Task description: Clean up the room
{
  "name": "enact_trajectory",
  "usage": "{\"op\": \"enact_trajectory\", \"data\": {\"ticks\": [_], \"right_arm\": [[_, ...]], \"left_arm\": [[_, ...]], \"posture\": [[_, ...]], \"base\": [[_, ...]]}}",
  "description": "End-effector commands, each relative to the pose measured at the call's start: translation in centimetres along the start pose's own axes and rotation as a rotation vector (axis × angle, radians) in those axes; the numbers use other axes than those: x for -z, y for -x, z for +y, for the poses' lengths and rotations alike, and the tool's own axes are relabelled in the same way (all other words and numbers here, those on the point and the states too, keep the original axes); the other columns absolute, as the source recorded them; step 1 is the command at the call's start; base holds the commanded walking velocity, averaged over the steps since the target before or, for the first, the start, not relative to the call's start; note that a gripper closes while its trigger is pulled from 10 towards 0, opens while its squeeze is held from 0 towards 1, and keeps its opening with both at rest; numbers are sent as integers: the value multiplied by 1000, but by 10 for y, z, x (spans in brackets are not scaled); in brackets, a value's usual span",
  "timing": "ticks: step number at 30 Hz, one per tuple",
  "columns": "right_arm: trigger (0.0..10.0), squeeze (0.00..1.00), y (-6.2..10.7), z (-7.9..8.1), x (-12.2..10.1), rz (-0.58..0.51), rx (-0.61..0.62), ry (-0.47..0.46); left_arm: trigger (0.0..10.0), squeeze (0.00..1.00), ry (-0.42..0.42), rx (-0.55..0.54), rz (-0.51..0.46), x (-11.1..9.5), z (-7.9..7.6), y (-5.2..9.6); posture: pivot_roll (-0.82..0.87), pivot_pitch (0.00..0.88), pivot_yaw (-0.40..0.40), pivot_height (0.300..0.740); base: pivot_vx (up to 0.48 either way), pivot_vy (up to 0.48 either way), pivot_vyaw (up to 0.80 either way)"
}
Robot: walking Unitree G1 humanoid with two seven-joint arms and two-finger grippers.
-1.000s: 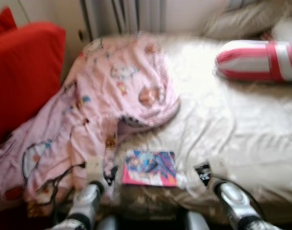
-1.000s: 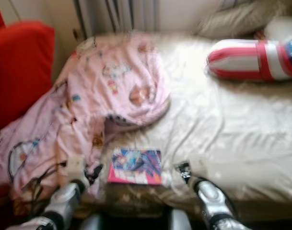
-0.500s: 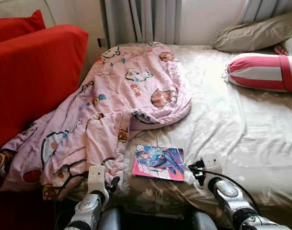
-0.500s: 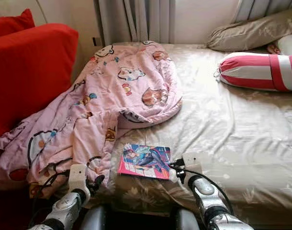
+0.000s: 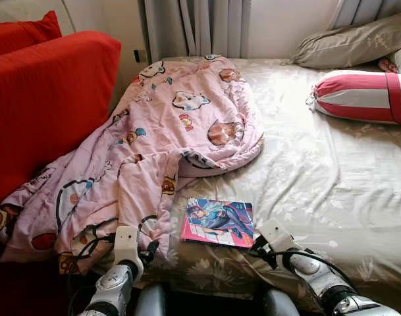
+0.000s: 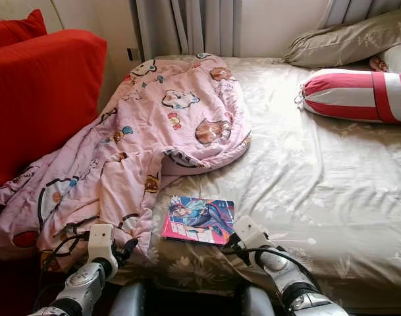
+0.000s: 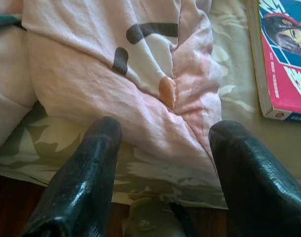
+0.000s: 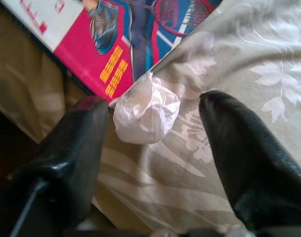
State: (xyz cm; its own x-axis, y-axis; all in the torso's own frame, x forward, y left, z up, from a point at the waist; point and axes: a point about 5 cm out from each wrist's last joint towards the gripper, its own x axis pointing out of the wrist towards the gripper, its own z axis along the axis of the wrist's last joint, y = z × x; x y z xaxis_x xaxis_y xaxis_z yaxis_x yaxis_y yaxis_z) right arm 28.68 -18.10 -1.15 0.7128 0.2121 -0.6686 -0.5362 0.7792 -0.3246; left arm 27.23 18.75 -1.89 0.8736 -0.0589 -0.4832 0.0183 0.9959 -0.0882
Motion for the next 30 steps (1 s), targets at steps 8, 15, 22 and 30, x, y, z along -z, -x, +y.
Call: {"op": "enact_trajectory", "data": {"ticks": [8, 15, 22, 30], "right_arm": [[10000, 537, -1, -14, -12, 32, 57, 61], [10000, 0, -2, -14, -13, 22, 45, 93], [10000, 0, 0, -14, -10, 19, 51, 91], [10000, 0, 0, -7, -4, 23, 22, 73]], "left_arm": [[10000, 0, 0, -1, 14, 4, 2, 2], [10000, 0, 1, 8, 10, 9, 2, 5], [10000, 0, -8, 10, -1, 13, 4, 8], [10000, 0, -5, 15, -6, 25, 9, 16]], "posture": [[136, 0, -6, 584], [142, 0, -10, 584], [155, 0, -23, 584], [172, 0, -14, 584]], "base": [[0, 0, 0], [0, 0, 0], [0, 0, 0], [0, 0, 0]]}}
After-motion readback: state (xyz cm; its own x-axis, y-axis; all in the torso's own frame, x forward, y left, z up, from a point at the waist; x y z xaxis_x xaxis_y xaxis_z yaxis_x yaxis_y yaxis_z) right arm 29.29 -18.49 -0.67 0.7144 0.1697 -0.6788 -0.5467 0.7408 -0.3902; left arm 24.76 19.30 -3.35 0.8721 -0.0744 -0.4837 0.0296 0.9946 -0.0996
